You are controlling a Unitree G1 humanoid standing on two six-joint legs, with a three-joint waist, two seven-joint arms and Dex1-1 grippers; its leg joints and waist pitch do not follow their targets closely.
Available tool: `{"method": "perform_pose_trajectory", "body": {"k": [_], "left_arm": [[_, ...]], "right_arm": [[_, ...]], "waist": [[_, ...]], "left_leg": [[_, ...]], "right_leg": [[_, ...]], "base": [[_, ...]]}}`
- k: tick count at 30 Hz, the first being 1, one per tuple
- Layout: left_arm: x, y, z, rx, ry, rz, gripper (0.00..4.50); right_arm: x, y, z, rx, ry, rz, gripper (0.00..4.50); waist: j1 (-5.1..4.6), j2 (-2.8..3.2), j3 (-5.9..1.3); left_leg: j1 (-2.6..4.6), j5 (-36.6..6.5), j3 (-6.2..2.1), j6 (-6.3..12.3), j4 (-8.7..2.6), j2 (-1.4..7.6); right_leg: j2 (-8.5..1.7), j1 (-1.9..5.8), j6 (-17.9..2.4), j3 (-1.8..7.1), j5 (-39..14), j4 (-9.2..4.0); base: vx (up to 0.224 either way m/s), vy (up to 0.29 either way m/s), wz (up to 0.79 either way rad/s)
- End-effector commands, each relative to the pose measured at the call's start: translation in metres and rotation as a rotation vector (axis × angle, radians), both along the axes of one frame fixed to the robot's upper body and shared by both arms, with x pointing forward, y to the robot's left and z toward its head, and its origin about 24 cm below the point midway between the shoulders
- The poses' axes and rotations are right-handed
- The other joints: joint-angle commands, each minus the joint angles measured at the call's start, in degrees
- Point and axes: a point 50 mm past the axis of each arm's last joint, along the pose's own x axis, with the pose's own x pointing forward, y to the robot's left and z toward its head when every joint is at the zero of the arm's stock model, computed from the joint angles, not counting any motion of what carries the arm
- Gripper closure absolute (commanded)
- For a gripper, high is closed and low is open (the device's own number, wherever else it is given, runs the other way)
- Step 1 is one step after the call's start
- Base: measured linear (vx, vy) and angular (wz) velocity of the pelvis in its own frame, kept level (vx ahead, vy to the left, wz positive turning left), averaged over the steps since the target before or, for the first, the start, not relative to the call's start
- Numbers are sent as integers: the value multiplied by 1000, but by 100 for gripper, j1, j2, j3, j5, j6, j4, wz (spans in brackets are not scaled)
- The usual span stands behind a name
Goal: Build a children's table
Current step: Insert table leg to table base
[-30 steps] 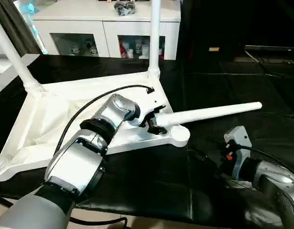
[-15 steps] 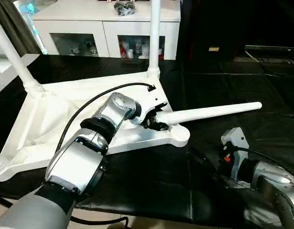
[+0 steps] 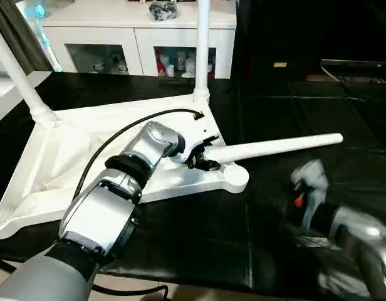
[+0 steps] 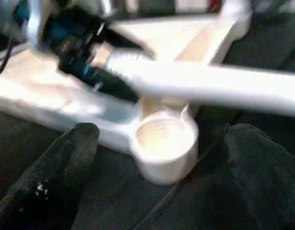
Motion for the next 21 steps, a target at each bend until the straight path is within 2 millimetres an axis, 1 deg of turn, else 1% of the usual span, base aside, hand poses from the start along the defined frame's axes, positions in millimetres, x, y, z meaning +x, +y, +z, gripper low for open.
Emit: {"method": "perform_pose_trajectory", "body": {"k": [1, 2, 3, 4, 5, 6, 7, 8, 9, 10, 11, 12, 13, 14, 15, 16, 17, 18, 19, 20, 21], "left_arm": [[3, 5, 5, -72, -9, 48, 162], [3, 7, 6, -127, -3, 75, 162], [3, 7, 6, -127, -3, 75, 162], [2, 8, 6, -155, 5, 87, 162], [1, 9, 5, -190, 9, 104, 162], [1, 10, 5, -202, 9, 109, 162], [1, 10, 4, -218, 7, 117, 162], [0, 11, 4, -242, 1, 125, 162], [-2, 11, 4, -278, -7, 131, 162], [-3, 11, 5, -326, -11, 138, 162], [-5, 11, 6, -360, -12, 144, 162], [-6, 11, 8, -396, -15, 155, 162], [-7, 12, 8, -416, -16, 164, 162], [-7, 11, 10, -457, -21, 179, 162], [-7, 11, 11, -469, -21, 184, 162], [-8, 11, 14, -529, -15, 210, 162], [-9, 11, 15, -540, -14, 209, 162], [-13, 7, 19, -599, -5, 191, 162], [-14, 7, 19, -604, -4, 188, 162], [-18, 3, 23, -636, 2, 156, 162], [-21, 0, 24, -651, 3, 137, 162]], "right_arm": [[7, -3, 8, 5, -61, -56, 0], [14, -3, 13, 36, -104, -121, 0], [14, -3, 13, 36, -104, -121, 0], [19, -3, 16, 65, -118, -167, 0], [25, -4, 17, 97, -117, -226, 0], [27, -3, 18, 107, -116, -241, 0], [30, -3, 17, 123, -92, -248, 0], [32, -2, 16, 160, -60, -261, 0], [34, 1, 17, 209, -42, -251, 0], [36, 4, 18, 254, -19, -235, 0], [37, 6, 19, 283, -9, -225, 0], [39, 8, 20, 306, 1, -204, 0], [40, 9, 20, 317, 7, -195, 0], [41, 11, 20, 343, 29, -175, 0], [41, 11, 20, 349, 32, -170, 0], [43, 14, 22, 380, 42, -145, 0], [43, 14, 23, 387, 44, -139, 0], [46, 19, 28, 432, 52, -97, 0], [46, 20, 28, 437, 53, -92, 0], [47, 25, 32, 474, 66, -51, 0], [48, 28, 34, 494, 75, -30, 0]], "waist": [[20, -130, -421], [4, -195, -415], [10, -162, -416], [9, -146, -418], [10, -158, -422], [-2, -188, -413], [4, -167, -424], [-1, -240, -423], [9, -183, -423], [6, -243, -425], [13, -227, -433], [15, -200, -441], [23, -273, -445], [22, -256, -438], [21, -251, -426], [13, -322, -419], [18, -311, -417], [26, -292, -416], [21, -310, -408], [13, -324, -408], [8, -340, -408]], "left_leg": [[29, -745, -42, 358, -299, 72], [27, -724, -35, 370, -309, 81], [25, -706, -39, 376, -306, 80], [31, -714, -36, 378, -305, 78], [36, -645, -39, 384, -315, 103], [33, -643, -34, 392, -320, 104], [44, -641, -27, 388, -312, 94], [37, -602, -22, 404, -317, 102], [32, -537, -33, 441, -318, 106], [37, -544, -17, 478, -312, 116], [26, -498, -26, 491, -309, 116], [21, -442, -22, 527, -301, 127], [20, -384, -17, 561, -301, 133], [19, -396, -12, 557, -298, 134], [15, -438, -4, 553, -300, 126], [17, -491, 7, 506, -309, 129], [5, -483, -4, 483, -311, 127], [17, -483, -3, 456, -311, 136], [16, -468, -4, 443, -319, 145], [13, -468, 2, 439, -318, 139], [8, -459, -6, 422, -326, 144]], "right_leg": [[-459, 346, -1057, 222, -985, -466], [-453, 345, -1074, 226, -946, -462], [-463, 338, -1110, 227, -936, -444], [-460, 330, -1107, 225, -965, -453], [-468, 323, -1166, 237, -860, -419], [-466, 317, -1184, 235, -845, -420], [-460, 317, -1174, 234, -856, -422], [-463, 333, -1169, 241, -793, -411], [-473, 324, -1208, 242, -706, -391], [-476, 321, -1242, 248, -637, -390], [-488, 341, -1278, 246, -565, -359], [-483, 317, -1301, 245, -468, -355], [-481, 316, -1293, 241, -402, -334], [-496, 315, -1316, 240, -412, -324], [-490, 301, -1289, 239, -509, -352], [-488, 312, -1240, 241, -610, -365], [-499, 326, -1245, 238, -634, -341], [-510, 310, -1213, 242, -695, -353], [-502, 303, -1213, 242, -684, -351], [-490, 297, -1195, 242, -681, -359], [-508, 316, -1222, 244, -655, -337]], "base": [[0, 0, 0], [0, 0, 0], [0, 0, 0], [0, 0, 0], [0, 0, 0], [0, 0, 0], [0, 0, 0], [0, 0, 0], [0, 0, 0], [0, 0, 0], [0, 0, 0], [0, 0, 0], [0, 0, 0], [0, 0, 0], [0, 0, 0], [0, 0, 0], [0, 0, 0], [0, 0, 0], [0, 0, 0], [0, 0, 0], [0, 0, 0]]}}
